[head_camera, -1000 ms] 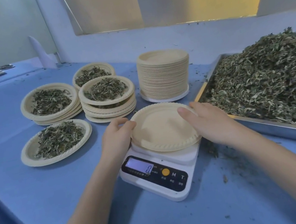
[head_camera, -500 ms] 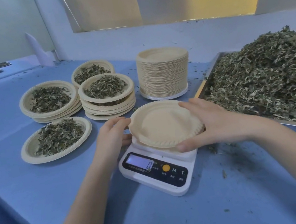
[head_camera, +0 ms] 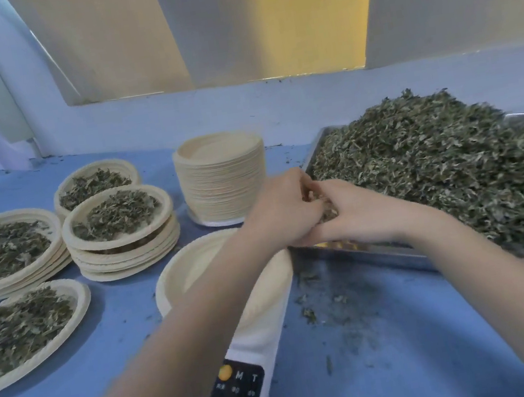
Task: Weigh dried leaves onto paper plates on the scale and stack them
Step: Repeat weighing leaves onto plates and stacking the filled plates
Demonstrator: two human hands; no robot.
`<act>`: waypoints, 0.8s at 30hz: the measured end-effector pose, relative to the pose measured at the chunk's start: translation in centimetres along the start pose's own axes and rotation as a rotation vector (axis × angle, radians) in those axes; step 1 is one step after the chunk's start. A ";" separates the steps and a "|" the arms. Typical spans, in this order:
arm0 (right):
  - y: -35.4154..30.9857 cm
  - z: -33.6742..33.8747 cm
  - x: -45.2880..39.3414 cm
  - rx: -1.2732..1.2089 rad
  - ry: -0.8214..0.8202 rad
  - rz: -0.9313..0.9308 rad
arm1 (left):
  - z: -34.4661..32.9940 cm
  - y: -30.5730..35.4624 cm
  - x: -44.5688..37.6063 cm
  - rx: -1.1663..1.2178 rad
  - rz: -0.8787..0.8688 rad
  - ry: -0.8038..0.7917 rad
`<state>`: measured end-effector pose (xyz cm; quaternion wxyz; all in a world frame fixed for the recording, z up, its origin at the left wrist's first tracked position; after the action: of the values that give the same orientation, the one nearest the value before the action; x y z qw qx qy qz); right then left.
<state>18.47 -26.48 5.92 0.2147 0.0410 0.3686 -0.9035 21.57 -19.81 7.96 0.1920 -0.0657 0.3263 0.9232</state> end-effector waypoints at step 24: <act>11.1 12.3 -0.5 1.061 0.071 -0.349 | -11.3 -0.6 -8.4 -0.355 0.137 -0.471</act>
<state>24.63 -41.74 7.81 -0.0006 0.1122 -0.1284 -0.9854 29.48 -29.04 0.90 0.1853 0.1396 0.1100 0.9665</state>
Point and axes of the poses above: each hand's wrist, its own x-axis away from the middle knuckle, its own z-axis out of the back of the hand, y = z × x, the point moved 9 cm from there along -x, towards the middle knuckle, and after that the axes turned 8 degrees about z, right-handed, at the moved point
